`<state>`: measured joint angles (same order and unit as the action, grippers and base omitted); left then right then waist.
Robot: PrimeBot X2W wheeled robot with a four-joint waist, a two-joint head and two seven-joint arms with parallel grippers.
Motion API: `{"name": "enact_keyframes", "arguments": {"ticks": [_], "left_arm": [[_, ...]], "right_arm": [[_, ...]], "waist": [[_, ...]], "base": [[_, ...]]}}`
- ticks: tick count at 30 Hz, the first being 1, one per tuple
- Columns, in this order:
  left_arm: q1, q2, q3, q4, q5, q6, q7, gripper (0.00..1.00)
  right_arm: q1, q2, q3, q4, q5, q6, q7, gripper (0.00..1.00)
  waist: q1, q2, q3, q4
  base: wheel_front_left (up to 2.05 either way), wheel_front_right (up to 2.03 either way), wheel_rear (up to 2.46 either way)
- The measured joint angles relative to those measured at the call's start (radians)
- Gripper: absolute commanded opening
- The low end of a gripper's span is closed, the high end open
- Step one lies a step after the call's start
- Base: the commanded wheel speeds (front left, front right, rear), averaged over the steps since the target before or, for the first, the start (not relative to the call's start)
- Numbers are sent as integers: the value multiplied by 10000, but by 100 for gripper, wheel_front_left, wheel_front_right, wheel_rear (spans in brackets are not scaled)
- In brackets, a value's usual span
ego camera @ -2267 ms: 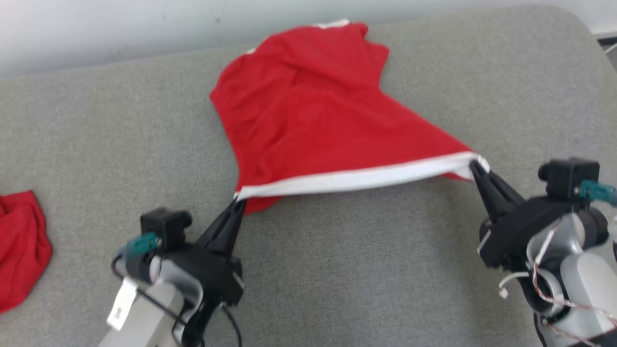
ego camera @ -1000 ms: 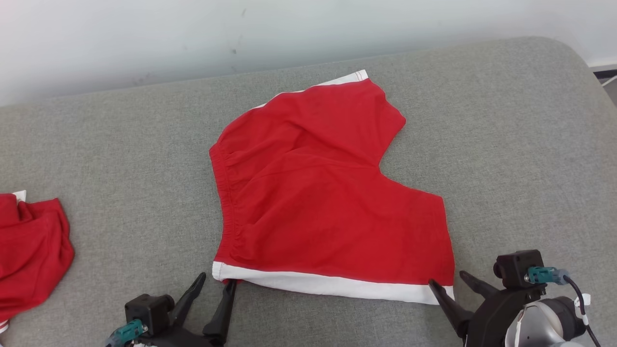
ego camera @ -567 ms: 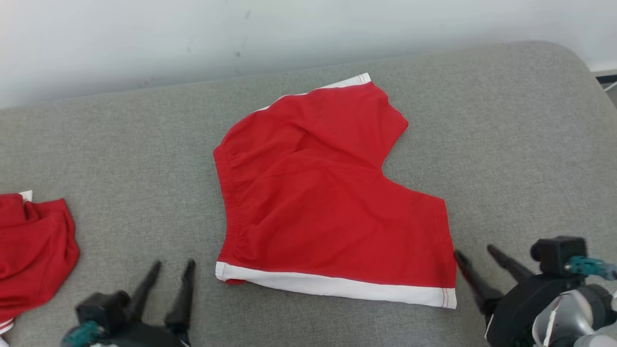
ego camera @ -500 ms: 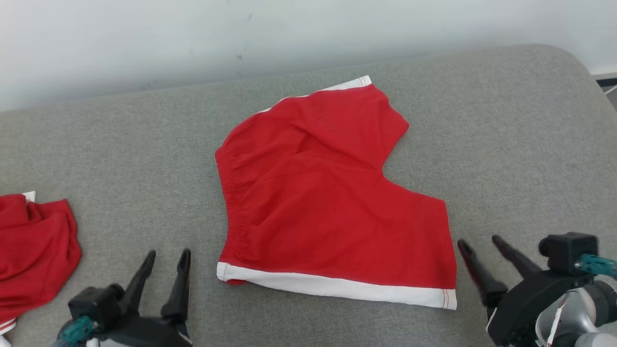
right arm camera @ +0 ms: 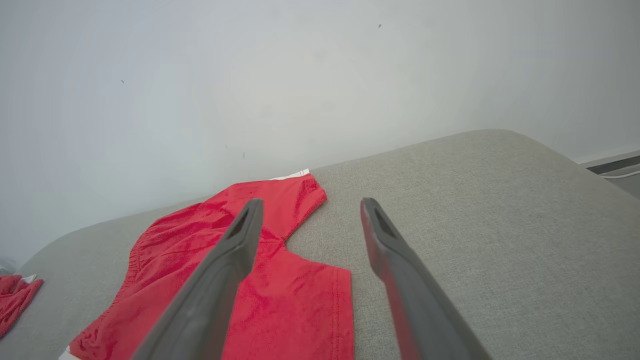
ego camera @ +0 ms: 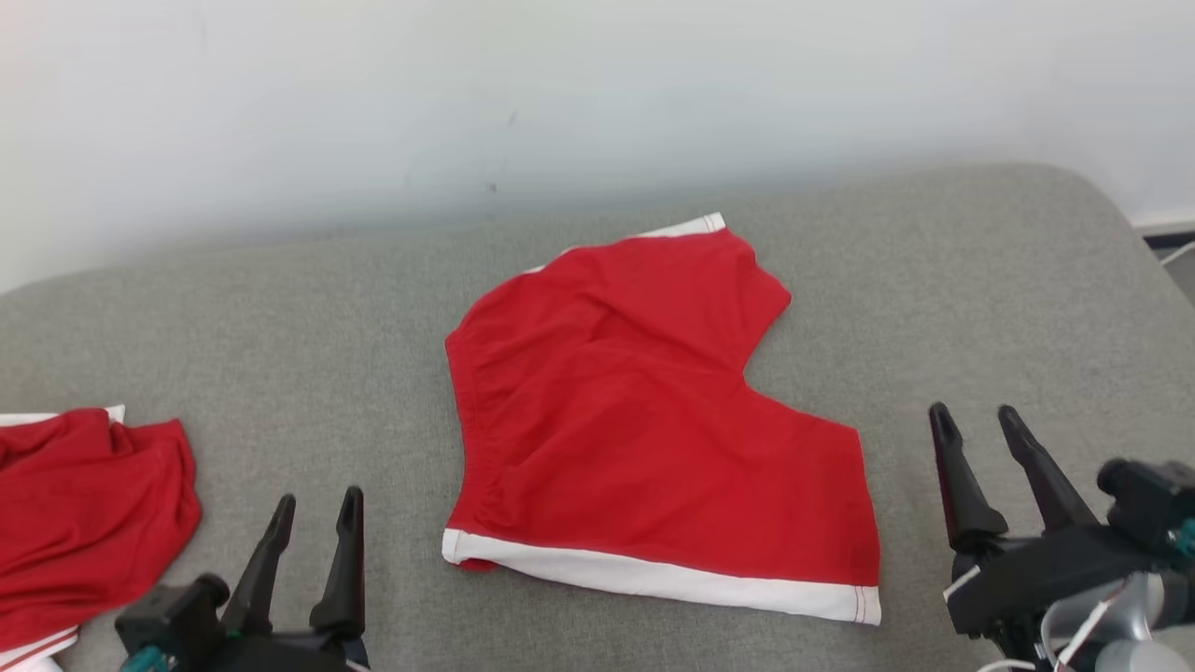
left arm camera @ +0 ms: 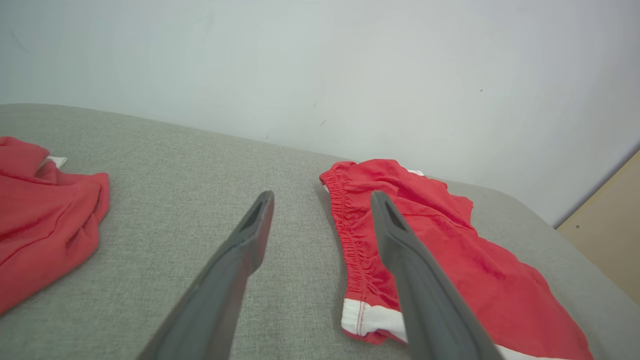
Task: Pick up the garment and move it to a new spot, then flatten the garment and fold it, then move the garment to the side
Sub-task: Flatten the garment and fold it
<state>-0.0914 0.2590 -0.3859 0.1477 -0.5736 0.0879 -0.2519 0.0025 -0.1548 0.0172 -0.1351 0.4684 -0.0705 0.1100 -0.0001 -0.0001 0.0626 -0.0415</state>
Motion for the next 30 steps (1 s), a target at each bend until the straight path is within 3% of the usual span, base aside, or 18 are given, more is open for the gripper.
{"name": "enact_keyframes", "arguments": {"ticks": [17,23,30], "left_arm": [[655,127,-556,-401,-245,65,1035,100],[-319,104,-1492,616,-90,-274,2326,100],[-1335,146,-1860,2027,140,-364,3616,100]], "right_arm": [[445,251,-211,267,-136,71,-1908,100],[453,232,-82,483,-155,261,-2084,100],[145,234,297,759,-391,476,-2174,100]], "waist": [[1,0,-380,46],[1,0,-301,57],[2,1,-230,-157]], "base": [[0,0,0],[0,0,0],[0,0,0]]}}
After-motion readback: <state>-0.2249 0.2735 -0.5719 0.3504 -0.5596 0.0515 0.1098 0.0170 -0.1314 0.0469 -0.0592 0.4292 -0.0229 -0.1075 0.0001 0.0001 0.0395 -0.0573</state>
